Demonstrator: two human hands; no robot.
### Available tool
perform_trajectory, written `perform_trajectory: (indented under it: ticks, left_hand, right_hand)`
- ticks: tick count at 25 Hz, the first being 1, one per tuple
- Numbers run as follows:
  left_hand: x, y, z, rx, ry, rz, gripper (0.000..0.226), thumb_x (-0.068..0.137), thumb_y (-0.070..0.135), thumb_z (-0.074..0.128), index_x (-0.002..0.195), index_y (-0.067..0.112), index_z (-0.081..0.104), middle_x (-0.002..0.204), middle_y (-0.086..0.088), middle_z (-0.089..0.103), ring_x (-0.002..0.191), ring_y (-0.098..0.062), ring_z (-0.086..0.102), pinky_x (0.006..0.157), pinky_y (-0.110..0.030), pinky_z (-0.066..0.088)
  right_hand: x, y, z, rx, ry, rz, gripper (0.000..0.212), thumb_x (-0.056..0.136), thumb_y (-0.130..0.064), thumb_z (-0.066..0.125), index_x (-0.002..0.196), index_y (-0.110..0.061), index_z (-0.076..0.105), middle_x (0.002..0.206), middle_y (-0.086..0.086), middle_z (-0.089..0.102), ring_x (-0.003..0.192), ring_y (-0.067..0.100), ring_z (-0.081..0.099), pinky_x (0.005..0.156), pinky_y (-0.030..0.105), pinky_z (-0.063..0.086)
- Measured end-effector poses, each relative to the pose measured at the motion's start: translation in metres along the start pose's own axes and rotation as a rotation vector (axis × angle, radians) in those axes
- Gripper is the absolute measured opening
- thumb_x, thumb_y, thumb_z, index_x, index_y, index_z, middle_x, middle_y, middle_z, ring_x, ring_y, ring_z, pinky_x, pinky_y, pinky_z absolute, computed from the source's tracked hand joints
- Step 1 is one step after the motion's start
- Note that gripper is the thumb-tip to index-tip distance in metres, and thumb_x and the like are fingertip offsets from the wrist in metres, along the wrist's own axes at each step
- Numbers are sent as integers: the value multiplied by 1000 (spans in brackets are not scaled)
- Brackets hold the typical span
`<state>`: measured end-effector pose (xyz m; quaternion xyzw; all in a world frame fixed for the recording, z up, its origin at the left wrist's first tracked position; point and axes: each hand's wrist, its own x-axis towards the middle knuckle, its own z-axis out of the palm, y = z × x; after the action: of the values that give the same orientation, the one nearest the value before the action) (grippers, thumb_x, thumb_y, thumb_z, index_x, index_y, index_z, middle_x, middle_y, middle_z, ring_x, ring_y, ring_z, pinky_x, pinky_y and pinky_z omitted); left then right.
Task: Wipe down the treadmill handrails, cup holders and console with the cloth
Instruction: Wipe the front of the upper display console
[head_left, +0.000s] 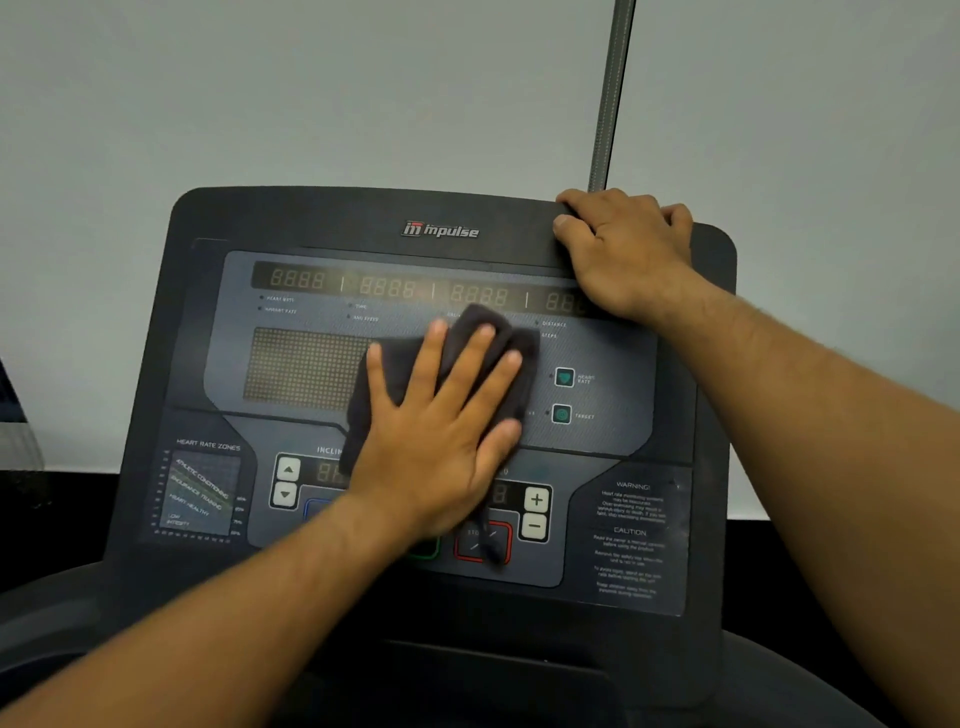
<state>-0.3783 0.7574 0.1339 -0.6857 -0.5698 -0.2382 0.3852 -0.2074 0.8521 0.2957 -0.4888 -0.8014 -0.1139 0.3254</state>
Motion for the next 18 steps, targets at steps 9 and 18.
perform_trajectory:
  ticks: [9,18]
  left_hand:
    - [120,-4,-12,-85,-47,-223,61,99,55,17,155,31,10,164,4,0,150,-28,-8,111,-70,-7]
    - [12,51,-4,-37,5,110,57,98,51,31,150,27,34,160,0,26,149,-32,13,109,-73,7]
  right_hand:
    - [-4,7,-32,361,-164,92,47,97,-46,29,123,-27,63,140,-1,54,128,22,45,112,41,24]
    - [-1,17,-34,494,-195,178,86,57,-75,31,127,-36,61,136,-9,56,124,17,49,110,42,32]
